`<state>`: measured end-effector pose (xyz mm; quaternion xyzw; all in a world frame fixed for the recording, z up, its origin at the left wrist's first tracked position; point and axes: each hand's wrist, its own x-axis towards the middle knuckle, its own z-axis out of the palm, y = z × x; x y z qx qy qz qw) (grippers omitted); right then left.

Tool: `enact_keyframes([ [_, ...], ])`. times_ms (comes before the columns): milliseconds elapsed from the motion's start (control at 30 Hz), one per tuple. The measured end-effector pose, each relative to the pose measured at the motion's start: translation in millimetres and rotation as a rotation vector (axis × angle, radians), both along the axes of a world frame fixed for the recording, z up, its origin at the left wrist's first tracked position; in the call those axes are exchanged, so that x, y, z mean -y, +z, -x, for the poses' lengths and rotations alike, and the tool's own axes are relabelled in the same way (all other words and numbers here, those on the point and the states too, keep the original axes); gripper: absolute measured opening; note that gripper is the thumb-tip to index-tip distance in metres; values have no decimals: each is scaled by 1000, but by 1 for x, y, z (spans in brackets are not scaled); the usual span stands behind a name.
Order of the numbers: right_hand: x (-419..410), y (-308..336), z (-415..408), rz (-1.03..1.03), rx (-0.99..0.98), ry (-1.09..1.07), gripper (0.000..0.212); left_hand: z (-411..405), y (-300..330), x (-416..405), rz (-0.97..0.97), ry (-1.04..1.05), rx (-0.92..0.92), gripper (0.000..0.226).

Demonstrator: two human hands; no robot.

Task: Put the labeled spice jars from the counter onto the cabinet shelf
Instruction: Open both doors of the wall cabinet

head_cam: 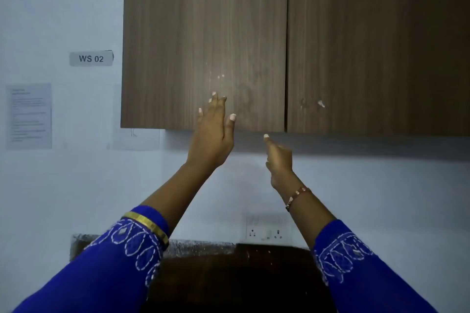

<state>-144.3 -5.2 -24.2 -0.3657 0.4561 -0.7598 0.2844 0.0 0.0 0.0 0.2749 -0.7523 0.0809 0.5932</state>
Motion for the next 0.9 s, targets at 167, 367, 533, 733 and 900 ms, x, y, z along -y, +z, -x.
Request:
enact_keyframes([
  [167, 44, 19, 5, 77, 210, 97, 58, -4, 13, 33, -24, -79, 5, 49],
  [367, 68, 37, 12, 206, 366, 256, 51, 0, 22, 60, -14, -132, 28, 49],
  [533, 69, 33, 14, 252, 392, 319, 48, 12, 21, 66, -45, -160, 64, 48],
  [733, 49, 20, 5, 487, 418, 359, 17, 30, 28, 48, -71, -201, 101, 50],
  [900, 15, 14, -13, 540, 320, 338, 37, 47, 44, 12, -56, -225, 81, 53],
])
